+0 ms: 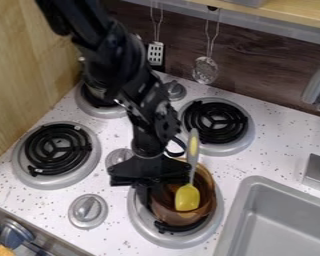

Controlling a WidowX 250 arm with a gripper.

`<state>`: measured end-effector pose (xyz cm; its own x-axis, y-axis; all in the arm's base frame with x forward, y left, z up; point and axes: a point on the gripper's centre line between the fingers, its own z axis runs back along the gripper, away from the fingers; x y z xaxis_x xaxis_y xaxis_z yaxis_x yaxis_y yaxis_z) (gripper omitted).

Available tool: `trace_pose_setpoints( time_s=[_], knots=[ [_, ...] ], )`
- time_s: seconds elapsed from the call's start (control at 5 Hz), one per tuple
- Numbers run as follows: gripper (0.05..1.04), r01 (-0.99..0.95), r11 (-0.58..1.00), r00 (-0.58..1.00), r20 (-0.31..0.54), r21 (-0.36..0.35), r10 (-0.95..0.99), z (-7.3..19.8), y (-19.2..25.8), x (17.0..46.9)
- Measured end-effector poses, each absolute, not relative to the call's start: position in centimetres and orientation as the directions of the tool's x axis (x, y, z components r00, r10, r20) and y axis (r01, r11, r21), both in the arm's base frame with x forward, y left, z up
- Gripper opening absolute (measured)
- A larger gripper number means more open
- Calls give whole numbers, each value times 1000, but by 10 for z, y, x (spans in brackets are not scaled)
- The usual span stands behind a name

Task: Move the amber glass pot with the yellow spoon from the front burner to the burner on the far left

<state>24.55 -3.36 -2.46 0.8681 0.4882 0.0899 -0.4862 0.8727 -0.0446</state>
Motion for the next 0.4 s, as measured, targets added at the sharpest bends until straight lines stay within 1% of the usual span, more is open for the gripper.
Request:
trace_pose_setpoints(
  time_s=[0.2,0.4],
  knots=[
    [82,-511,845,843,96,-159,528,-2,-30,249],
    [82,-528,828,825,117,-189,553,9,-23,252]
  ],
)
